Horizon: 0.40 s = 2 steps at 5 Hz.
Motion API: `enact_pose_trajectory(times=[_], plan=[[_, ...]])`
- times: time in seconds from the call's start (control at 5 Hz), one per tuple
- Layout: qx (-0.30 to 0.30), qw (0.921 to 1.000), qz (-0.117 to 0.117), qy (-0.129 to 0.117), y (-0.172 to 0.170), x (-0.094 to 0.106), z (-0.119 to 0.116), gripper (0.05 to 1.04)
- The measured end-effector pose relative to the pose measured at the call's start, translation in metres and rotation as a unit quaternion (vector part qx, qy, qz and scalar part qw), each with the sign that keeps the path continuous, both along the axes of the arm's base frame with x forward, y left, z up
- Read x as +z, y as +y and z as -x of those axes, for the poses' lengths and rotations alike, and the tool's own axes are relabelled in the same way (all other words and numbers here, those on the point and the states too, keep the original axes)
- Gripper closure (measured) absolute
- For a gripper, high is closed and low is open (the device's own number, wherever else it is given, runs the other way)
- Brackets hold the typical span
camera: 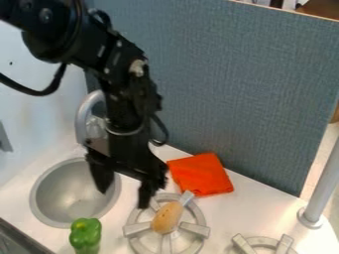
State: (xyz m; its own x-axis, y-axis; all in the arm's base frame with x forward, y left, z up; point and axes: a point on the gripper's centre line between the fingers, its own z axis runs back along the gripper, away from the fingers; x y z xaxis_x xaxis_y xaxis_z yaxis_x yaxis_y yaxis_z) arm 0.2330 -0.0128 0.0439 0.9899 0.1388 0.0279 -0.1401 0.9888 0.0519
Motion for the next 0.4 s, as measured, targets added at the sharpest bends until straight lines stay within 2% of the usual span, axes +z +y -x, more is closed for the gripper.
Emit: enact_pose_trajectory(times=[0.2,0.4], plan=[[0.003,0.9999,-0.009,-0.006,0.02,-0.002,-0.014,0.079],[-0.009,0.9998,0.009,0.013,0.027,-0.022,-0.023,0.079]])
